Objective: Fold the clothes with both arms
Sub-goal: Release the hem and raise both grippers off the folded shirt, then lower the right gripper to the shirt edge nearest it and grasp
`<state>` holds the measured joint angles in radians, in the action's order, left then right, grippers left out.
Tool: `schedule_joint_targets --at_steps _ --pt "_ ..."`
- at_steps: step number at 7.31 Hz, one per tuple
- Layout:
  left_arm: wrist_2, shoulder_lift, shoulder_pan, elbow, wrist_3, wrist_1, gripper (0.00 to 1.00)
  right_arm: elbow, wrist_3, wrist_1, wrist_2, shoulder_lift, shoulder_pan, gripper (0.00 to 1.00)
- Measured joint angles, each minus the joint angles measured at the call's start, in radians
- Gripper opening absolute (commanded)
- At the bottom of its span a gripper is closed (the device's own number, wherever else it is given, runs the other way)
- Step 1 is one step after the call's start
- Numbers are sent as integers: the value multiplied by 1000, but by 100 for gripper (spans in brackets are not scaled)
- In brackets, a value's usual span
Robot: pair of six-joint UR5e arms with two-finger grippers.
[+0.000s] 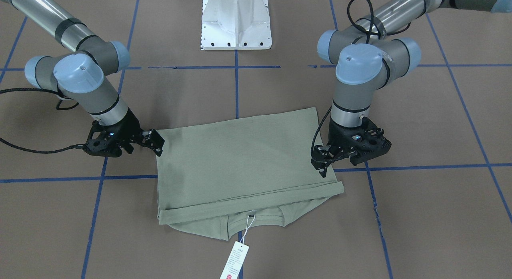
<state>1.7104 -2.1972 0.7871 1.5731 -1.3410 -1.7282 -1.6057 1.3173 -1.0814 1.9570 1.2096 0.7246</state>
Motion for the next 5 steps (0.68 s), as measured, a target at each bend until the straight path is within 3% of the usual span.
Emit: schedule_joint_targets --at_steps 2,3,4,5 --pt "-3 1 -2 9 -2 8 100 -18 0 0 -39 21 -63 99" --pt "-5 2 -3 10 -3 8 100 -17 0 -1 -45 18 -80 80" --pt "-6 2 -4 10 -2 7 100 -16 0 -1 -45 16 -90 37" --pt "-6 3 -4 10 -2 7 100 -17 0 -2 -43 15 -96 8"
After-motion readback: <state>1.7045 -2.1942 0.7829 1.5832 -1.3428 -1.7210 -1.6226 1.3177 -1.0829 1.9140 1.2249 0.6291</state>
